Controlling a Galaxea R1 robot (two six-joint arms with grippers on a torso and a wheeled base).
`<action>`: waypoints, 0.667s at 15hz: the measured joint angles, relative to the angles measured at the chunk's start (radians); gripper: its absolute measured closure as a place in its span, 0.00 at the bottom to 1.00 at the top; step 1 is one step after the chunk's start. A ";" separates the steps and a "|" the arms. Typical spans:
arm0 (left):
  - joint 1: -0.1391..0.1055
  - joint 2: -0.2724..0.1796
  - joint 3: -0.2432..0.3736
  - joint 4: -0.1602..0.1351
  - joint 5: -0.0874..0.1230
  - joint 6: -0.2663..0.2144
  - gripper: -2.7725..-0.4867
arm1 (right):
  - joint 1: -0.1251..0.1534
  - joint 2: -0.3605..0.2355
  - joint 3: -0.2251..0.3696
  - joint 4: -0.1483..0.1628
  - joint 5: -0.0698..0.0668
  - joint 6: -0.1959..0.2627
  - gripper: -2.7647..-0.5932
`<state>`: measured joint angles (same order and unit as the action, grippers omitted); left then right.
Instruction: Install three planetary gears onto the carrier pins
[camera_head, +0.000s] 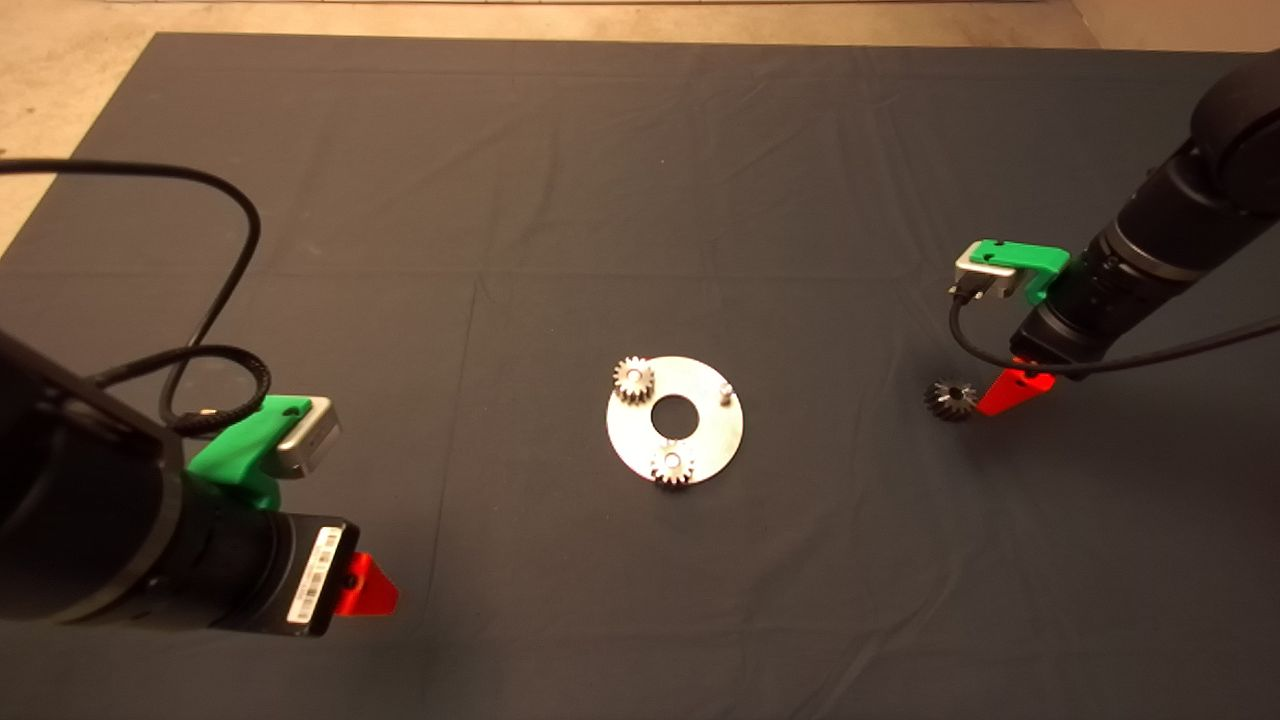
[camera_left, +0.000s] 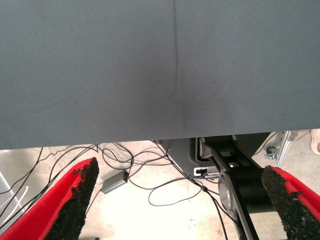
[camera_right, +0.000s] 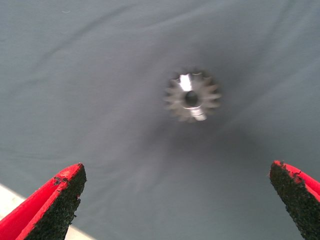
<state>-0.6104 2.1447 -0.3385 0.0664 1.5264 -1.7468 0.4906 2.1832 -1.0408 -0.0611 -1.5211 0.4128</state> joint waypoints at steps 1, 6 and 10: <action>0.000 0.002 0.000 0.000 0.000 0.000 0.19 | 0.000 -0.001 -0.011 -0.010 -0.003 -0.017 0.02; 0.000 0.005 0.001 -0.007 0.000 0.000 0.13 | -0.041 0.003 -0.038 -0.156 0.000 -0.099 0.02; 0.000 0.005 0.001 -0.009 0.000 0.000 0.13 | -0.142 -0.003 -0.090 -0.193 0.031 -0.118 0.02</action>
<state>-0.6104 2.1498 -0.3372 0.0577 1.5260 -1.7467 0.3486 2.1802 -1.1305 -0.2540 -1.4901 0.2953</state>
